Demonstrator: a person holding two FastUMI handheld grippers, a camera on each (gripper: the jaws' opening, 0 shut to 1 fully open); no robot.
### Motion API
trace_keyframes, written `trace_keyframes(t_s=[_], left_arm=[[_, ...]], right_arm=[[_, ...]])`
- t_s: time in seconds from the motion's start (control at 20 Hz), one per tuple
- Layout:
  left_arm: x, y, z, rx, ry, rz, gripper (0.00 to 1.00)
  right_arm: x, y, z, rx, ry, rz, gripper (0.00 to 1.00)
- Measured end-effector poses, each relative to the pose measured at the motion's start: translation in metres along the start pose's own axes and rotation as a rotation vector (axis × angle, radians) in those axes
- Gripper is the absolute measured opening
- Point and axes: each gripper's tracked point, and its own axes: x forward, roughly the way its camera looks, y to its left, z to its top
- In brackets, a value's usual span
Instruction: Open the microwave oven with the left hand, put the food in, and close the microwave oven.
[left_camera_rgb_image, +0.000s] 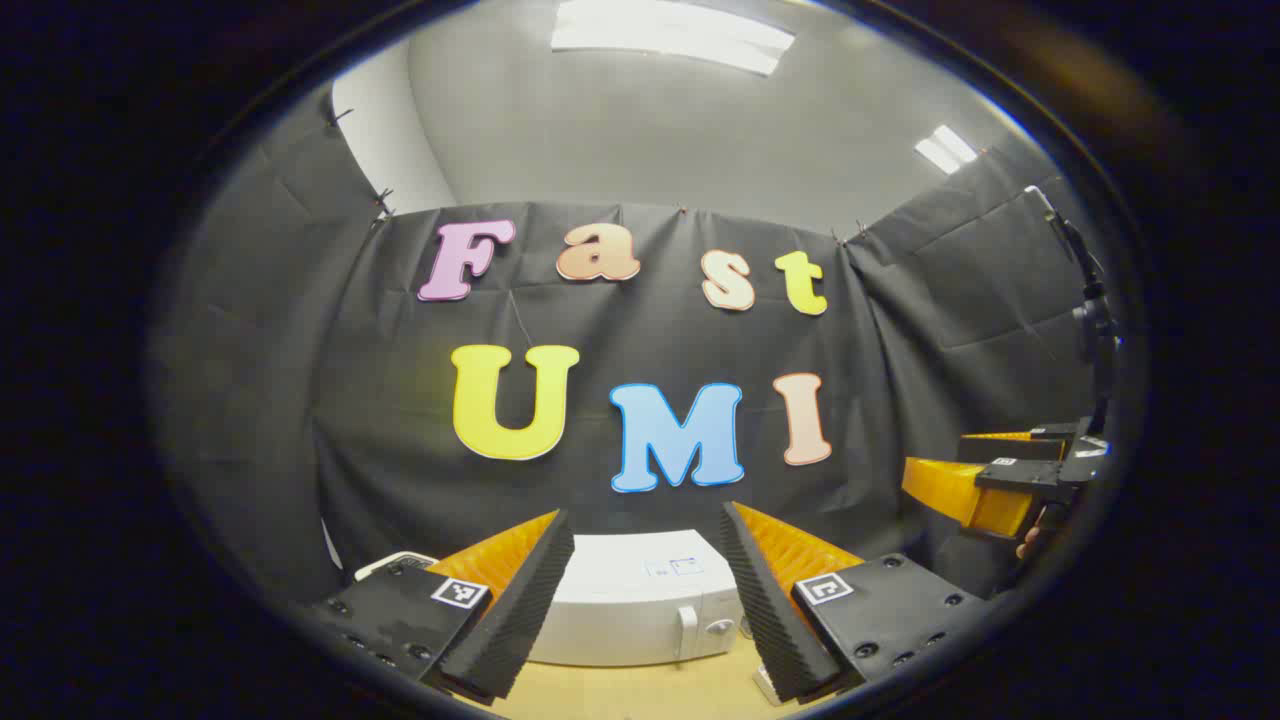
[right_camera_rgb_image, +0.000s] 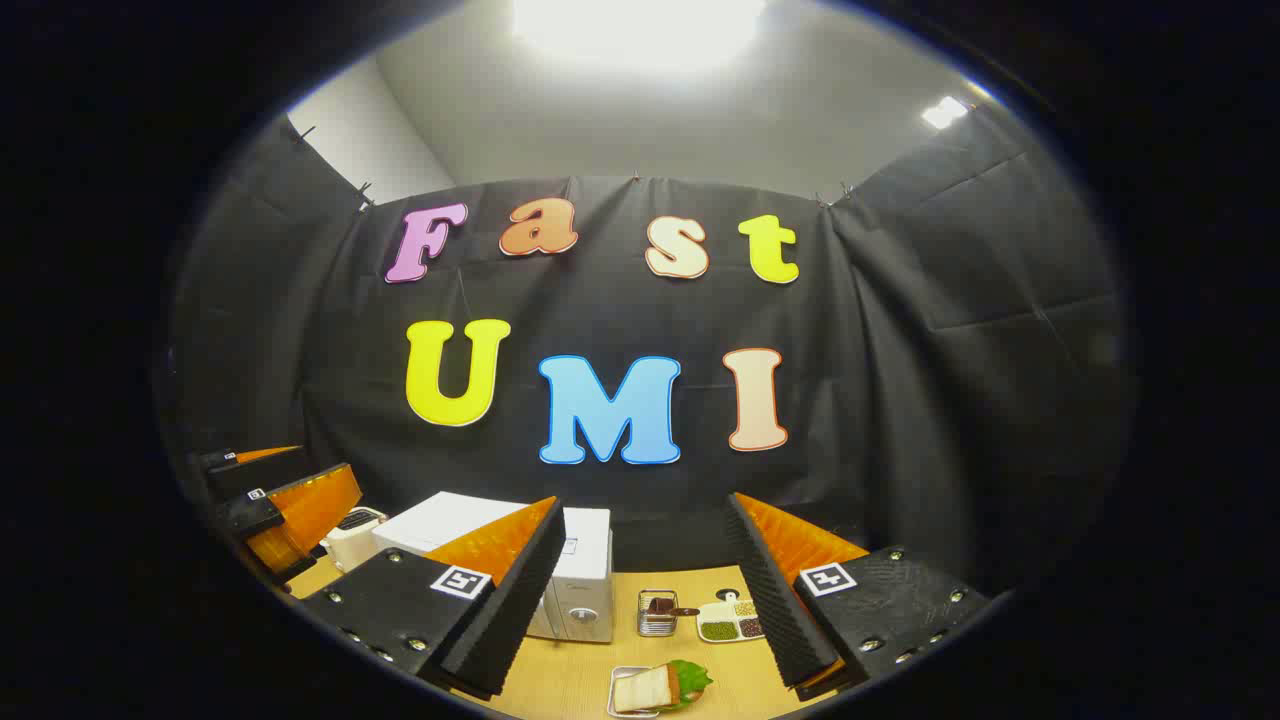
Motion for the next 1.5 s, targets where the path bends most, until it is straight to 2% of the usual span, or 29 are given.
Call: trace_keyframes(t_s=[0.25,0.45,0.75,0.9,1.15,1.2,1.25,1.5], left_arm=[[0.005,-0.004,-0.002,-0.007,-0.02,-0.01,0.95],[0.01,-0.012,-0.021,-0.043,0.01,0.003,0.97],[0.019,-0.015,-0.029,-0.027,0.027,0.016,0.97],[0.028,-0.025,-0.048,-0.016,0.042,-0.004,0.96],[0.052,-0.047,-0.122,-0.031,0.145,-0.046,0.97],[0.059,-0.049,-0.138,-0.043,0.166,-0.047,0.95],[0.066,-0.051,-0.15,-0.044,0.179,-0.044,0.97],[0.111,-0.058,-0.236,-0.001,0.3,-0.032,0.96]], right_arm=[[-0.009,-0.007,-0.01,0.025,0.017,-0.017,0.96],[-0.002,-0.03,0.003,0.029,-0.028,-0.058,0.96],[0.01,-0.03,-0.011,0.052,0.015,-0.033,0.96],[0.012,-0.033,-0.021,0.059,0.04,-0.035,0.96],[0.022,-0.045,-0.037,0.033,0.077,-0.027,0.96],[0.024,-0.048,-0.04,0.032,0.085,-0.026,0.96],[0.027,-0.051,-0.044,0.031,0.092,-0.024,0.96],[0.045,-0.06,-0.063,0.02,0.141,-0.004,0.96]])
